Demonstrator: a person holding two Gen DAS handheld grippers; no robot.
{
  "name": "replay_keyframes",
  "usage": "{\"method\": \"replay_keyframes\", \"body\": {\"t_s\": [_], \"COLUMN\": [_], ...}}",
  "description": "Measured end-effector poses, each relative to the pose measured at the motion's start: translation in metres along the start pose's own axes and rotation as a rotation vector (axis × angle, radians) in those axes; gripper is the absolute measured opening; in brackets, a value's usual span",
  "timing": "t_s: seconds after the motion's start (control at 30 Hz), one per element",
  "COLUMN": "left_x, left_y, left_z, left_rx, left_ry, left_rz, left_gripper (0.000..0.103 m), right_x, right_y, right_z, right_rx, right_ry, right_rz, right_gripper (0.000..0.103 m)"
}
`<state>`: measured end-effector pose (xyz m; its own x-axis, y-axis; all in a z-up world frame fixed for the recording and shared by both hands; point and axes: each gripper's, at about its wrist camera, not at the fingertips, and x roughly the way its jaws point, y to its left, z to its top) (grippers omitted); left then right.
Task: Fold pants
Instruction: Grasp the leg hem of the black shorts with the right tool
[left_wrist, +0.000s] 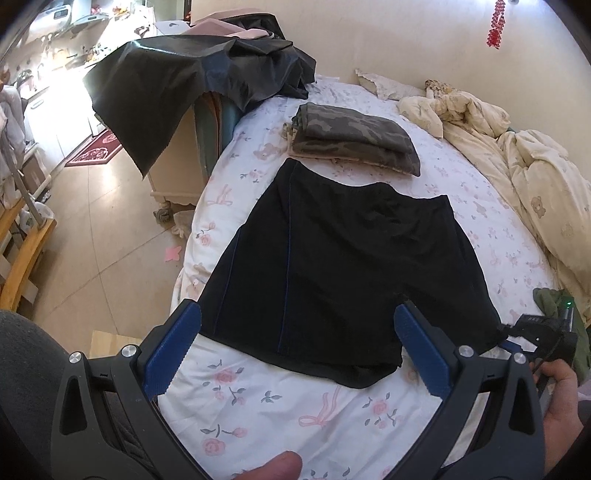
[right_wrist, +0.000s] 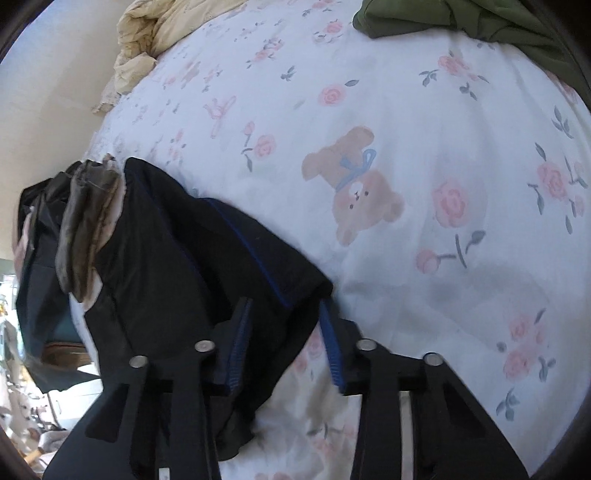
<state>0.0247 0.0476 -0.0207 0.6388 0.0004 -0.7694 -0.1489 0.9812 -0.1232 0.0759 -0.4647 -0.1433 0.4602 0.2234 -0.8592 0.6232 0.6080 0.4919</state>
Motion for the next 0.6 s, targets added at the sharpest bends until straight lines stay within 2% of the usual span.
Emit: {"method": "replay_keyframes", "body": {"t_s": [0.07, 0.13, 0.23, 0.37, 0.43, 0.53, 0.57, 0.6], "left_x": [0.000, 0.001, 0.004, 0.006, 0.005, 0.004, 0.004, 0.004], "left_y": [-0.001, -0.001, -0.003, -0.007, -0.010, -0.010, -0.010, -0.010], "left_z": [0.000, 0.001, 0.002, 0.002, 0.001, 0.001, 0.001, 0.000], "left_rx": [-0.001, 0.004, 0.014, 0.021, 0.030, 0.038, 0.036, 0.033], "left_ry": [0.000, 0.005, 0.013, 0.016, 0.013, 0.004, 0.005, 0.006], "left_rz": [0.001, 0.001, -0.003, -0.009, -0.007, -0.008, -0.008, -0.010], "left_gripper": [0.103, 0.103, 0.103, 0.103, 0.103, 0.103, 0.103, 0.103], "right_x": [0.002, -0.003, -0.020, -0.023, -0.027, -0.025, -0.026, -0.029], "right_y": [0.003, 0.004, -0.003, -0.011, -0.013, -0.022, -0.025, -0.029], "right_z": [0.002, 0.003, 0.008, 0.014, 0.014, 0.011, 0.009, 0.007], "right_rx": [-0.017, -0.034, -0.006, 0.021, 0.034, 0.083, 0.096, 0.113], "right_ry": [-0.019, -0.058, -0.126, -0.136, -0.161, -0.114, -0.116, -0.119], "right_rz": [-0.023, -0.050, -0.029, -0.020, -0.003, 0.038, 0.045, 0.039], "right_gripper": [0.013, 0.012, 0.011, 0.011, 0.013, 0.017, 0.020, 0.028]}}
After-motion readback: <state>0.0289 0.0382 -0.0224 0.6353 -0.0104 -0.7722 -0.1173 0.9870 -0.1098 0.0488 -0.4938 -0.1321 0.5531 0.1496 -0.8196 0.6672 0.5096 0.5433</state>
